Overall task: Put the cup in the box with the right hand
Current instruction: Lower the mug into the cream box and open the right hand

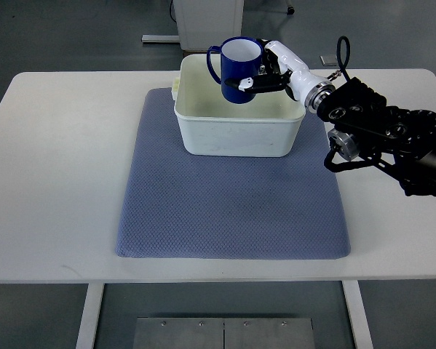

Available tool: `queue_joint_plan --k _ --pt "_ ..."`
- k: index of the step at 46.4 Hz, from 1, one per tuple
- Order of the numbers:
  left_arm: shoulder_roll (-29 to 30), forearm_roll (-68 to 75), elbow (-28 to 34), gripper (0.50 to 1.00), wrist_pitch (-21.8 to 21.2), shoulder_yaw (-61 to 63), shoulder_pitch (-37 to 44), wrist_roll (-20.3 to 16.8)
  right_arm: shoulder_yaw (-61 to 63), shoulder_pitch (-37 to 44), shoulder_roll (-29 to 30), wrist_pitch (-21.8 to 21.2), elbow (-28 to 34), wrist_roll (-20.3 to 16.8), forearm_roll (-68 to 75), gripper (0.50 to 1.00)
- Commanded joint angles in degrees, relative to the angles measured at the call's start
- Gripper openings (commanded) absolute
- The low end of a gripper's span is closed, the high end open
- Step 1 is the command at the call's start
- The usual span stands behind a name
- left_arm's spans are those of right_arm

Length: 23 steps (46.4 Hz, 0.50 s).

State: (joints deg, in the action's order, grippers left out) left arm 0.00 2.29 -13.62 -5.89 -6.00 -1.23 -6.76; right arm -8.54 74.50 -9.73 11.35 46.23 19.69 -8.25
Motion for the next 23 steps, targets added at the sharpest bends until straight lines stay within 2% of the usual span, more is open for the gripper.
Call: queue_joint_plan --k 1,10,23 --pt "0.0 0.0 0.0 1.0 0.0 0.0 0.0 0.0 -0.8 -0.3 0.9 -0.8 -1.7 0.0 0.0 0.5" --pt "0.0 0.0 0.0 1.0 0.0 -0.1 0.0 0.0 -1.7 -0.9 3.3 -1.9 -5.7 0.0 -0.1 0.5" --pt "0.0 0.0 0.0 1.0 0.0 0.0 0.0 0.0 -1.7 -2.3 4.3 -2.1 -7.6 0.2 -0.2 0.5"
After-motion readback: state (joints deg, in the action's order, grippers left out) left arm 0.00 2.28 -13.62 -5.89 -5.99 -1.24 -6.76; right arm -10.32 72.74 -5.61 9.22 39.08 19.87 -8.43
